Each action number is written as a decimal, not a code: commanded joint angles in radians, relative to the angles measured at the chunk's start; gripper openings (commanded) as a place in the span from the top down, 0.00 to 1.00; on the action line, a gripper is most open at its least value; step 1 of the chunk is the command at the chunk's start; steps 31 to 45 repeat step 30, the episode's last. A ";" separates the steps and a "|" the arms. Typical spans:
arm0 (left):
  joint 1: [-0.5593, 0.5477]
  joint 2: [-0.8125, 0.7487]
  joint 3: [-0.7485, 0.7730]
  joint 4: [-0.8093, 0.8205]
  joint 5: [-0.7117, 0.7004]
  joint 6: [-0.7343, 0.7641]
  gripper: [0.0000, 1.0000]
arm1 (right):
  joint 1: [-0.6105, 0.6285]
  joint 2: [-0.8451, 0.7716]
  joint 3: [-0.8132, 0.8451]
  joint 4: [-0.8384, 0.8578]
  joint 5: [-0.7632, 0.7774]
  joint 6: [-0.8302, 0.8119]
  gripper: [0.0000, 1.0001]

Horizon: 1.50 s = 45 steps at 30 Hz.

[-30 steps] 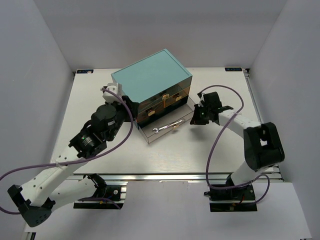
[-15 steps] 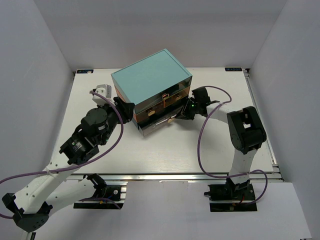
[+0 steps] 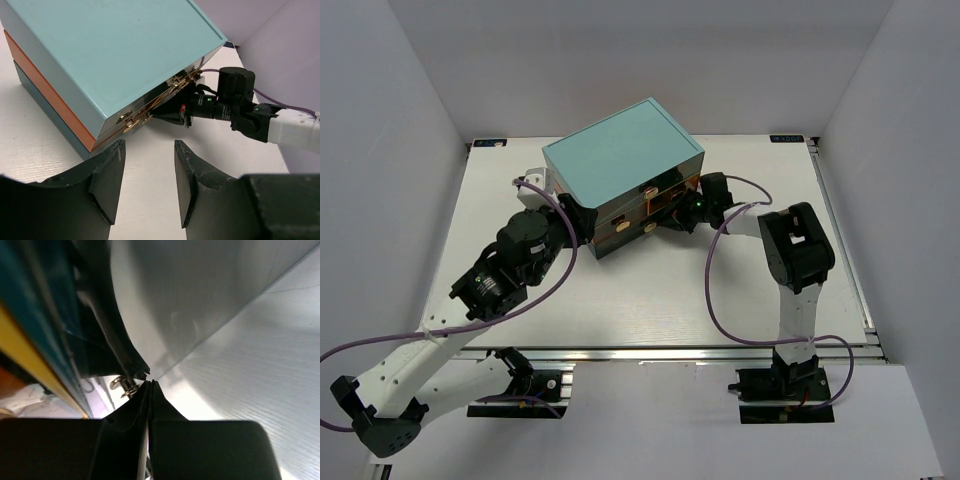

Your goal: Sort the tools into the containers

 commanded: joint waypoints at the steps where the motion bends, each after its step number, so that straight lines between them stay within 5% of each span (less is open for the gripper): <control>1: -0.001 -0.006 0.030 0.007 0.014 -0.009 0.46 | 0.000 -0.022 0.020 0.114 -0.024 0.055 1.00; 6: 0.000 -0.015 0.023 0.013 0.009 -0.011 0.40 | -0.034 -0.126 -0.029 -0.042 -0.052 -0.173 1.00; 7: -0.001 -0.017 0.021 0.010 0.009 -0.011 0.33 | -0.039 -0.143 -0.013 -0.091 -0.058 -0.399 0.82; 11: 0.000 -0.040 0.001 0.011 0.023 -0.011 0.13 | -0.025 -0.219 0.086 -0.525 0.096 -0.927 0.55; 13: 0.000 -0.058 -0.025 0.030 0.037 -0.011 0.02 | -0.039 -0.285 0.026 -0.605 0.194 -1.013 0.48; 15: 0.000 -0.066 -0.045 0.041 0.049 -0.011 0.02 | -0.045 -0.410 -0.033 -0.606 0.296 -1.077 0.40; 16: 0.000 -0.070 -0.065 0.054 0.055 -0.009 0.02 | -0.048 -0.454 -0.053 -0.606 0.310 -1.122 0.20; 19: 0.000 -0.077 -0.095 0.080 0.075 0.006 0.02 | -0.050 -0.624 -0.127 -0.548 0.365 -1.133 0.11; 25: -0.001 -0.076 -0.122 0.120 0.098 0.038 0.02 | -0.051 -0.838 -0.168 -0.474 0.449 -1.002 0.11; 45: -0.001 -0.110 -0.174 0.162 0.100 0.041 0.02 | -0.056 -0.841 -0.102 -0.565 0.508 -1.021 0.11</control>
